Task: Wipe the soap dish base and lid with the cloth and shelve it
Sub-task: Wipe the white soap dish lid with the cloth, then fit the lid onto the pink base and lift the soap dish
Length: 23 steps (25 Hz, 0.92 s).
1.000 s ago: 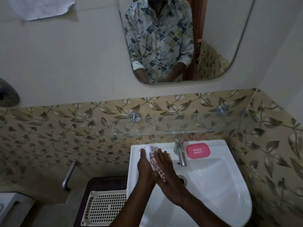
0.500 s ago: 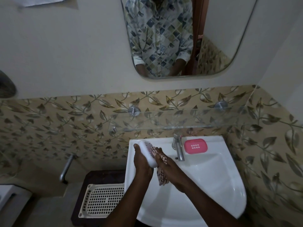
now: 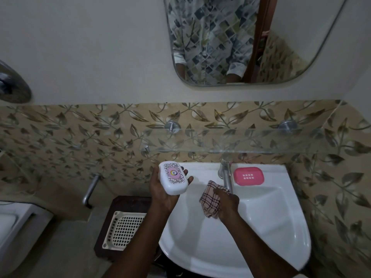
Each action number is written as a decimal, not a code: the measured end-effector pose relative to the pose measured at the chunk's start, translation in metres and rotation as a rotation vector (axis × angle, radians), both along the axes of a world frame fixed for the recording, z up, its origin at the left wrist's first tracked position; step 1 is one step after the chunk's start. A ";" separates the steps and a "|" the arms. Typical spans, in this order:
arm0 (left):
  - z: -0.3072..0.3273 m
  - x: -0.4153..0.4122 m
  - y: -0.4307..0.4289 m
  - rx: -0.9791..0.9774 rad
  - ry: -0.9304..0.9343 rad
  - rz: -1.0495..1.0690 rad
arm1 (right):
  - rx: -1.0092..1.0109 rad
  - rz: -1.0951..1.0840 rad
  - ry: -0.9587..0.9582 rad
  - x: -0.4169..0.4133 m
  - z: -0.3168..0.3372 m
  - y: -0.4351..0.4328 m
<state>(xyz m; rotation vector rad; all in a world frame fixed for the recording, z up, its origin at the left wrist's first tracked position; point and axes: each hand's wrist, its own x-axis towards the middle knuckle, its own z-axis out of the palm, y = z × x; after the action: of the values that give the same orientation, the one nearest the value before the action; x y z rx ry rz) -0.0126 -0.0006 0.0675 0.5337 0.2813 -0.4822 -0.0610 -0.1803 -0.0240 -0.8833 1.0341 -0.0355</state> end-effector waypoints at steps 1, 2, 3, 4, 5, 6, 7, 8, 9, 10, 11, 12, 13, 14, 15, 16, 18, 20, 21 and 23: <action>-0.001 -0.004 0.003 -0.003 0.000 0.001 | -0.045 0.037 -0.009 -0.004 -0.005 0.007; -0.004 -0.007 0.005 -0.008 0.004 0.006 | -0.082 0.092 -0.017 -0.009 -0.012 0.013; -0.006 -0.010 0.008 -0.014 0.011 0.010 | -0.117 0.155 -0.019 -0.011 -0.017 0.018; -0.007 -0.013 0.011 -0.023 0.018 0.014 | -0.158 0.217 -0.013 -0.009 -0.021 0.023; -0.007 -0.015 0.014 -0.035 0.025 0.021 | -0.209 0.271 -0.003 -0.003 -0.022 0.026; -0.007 -0.016 0.016 -0.042 0.036 0.028 | -0.263 0.311 0.009 0.007 -0.021 0.029; -0.006 -0.016 0.019 -0.037 0.047 0.037 | -0.303 0.337 0.008 0.021 -0.016 0.030; -0.005 -0.016 0.019 -0.022 0.059 0.045 | -0.327 0.355 -0.014 0.036 -0.008 0.029; -0.004 -0.015 0.019 0.001 0.072 0.052 | -0.330 0.382 -0.052 0.051 0.003 0.027; -0.003 -0.014 0.018 0.029 0.085 0.057 | -0.330 0.406 -0.094 0.065 0.013 0.023; -0.001 -0.014 0.019 0.058 0.091 0.056 | -0.349 0.424 -0.131 0.078 0.024 0.020; 0.002 -0.015 0.019 0.077 0.086 0.048 | -0.402 0.440 -0.165 0.088 0.034 0.016; 0.003 -0.017 0.019 0.074 0.065 0.032 | -0.515 0.460 -0.179 0.095 0.042 0.011; 0.004 -0.020 0.020 0.058 0.038 0.011 | -0.678 0.494 -0.167 0.098 0.047 0.006; 0.005 -0.023 0.021 0.052 0.017 -0.004 | -0.838 0.532 -0.166 0.096 0.051 0.002; 0.004 -0.026 0.022 0.055 0.014 -0.011 | -0.971 0.546 -0.181 0.089 0.051 -0.002; -0.002 -0.029 0.022 0.055 0.048 0.003 | -1.077 0.400 -0.231 0.064 0.046 -0.015; -0.006 -0.027 0.017 0.079 0.073 0.028 | -1.029 0.074 -0.176 0.038 0.033 -0.037; -0.007 -0.024 0.013 0.096 0.092 0.019 | -0.978 -0.076 -0.097 0.027 0.026 -0.053; -0.009 -0.019 0.001 0.108 0.120 -0.003 | -0.713 -0.256 0.112 0.019 0.010 -0.088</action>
<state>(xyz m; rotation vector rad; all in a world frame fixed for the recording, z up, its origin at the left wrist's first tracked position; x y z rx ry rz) -0.0311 0.0003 0.0587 0.6110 0.4231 -0.5044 -0.0418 -0.2684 -0.0135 -1.3964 1.2570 -0.6065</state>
